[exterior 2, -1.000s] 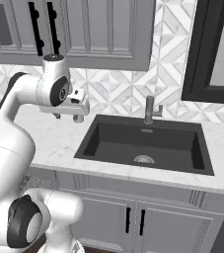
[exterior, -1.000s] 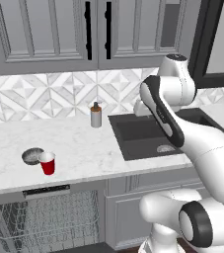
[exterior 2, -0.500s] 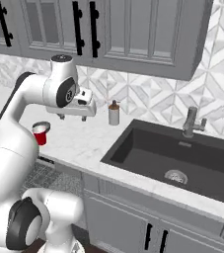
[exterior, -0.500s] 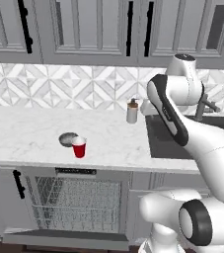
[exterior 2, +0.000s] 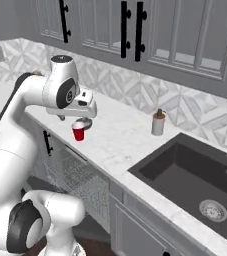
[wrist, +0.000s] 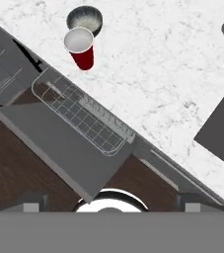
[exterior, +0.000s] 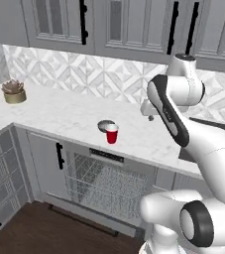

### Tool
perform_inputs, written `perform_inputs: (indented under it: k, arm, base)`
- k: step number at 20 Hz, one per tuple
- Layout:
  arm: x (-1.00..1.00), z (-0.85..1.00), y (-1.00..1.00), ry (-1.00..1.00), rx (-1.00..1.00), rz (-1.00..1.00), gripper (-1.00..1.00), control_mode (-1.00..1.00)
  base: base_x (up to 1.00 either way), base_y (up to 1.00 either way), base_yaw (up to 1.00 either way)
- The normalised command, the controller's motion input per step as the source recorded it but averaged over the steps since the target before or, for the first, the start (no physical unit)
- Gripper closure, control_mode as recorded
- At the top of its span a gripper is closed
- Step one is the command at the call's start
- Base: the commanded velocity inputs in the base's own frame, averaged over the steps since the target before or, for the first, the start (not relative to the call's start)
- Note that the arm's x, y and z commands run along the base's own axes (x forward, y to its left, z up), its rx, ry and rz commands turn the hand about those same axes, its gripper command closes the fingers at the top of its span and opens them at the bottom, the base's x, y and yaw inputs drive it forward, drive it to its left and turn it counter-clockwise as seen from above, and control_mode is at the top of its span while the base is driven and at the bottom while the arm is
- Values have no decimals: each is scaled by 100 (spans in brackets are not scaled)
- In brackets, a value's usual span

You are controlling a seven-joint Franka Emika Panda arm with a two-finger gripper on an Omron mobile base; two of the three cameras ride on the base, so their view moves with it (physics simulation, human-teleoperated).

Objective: Pick up the cup and bowl from the counter, place them in the dishwasher, and close the dishwasher door.

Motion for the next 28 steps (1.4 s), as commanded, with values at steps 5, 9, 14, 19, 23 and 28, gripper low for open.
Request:
perform_inputs:
  k: [5,9,14,19,23,28]
  arm:
    - [0,0,0,0,0,0,-100,100]
    - [0,0,0,0,0,0,-100,100]
    - [0,0,0,0,0,0,-100,100]
    - [0,0,0,0,0,0,-100,100]
    - [0,0,0,0,0,0,-100,100]
    - [0,0,0,0,0,0,-100,100]
  base:
    - [0,-49,54]
    - [0,-56,56]
    - [0,-60,49]
    - [0,-60,36]
    - [0,-62,25]
    - [0,-56,14]
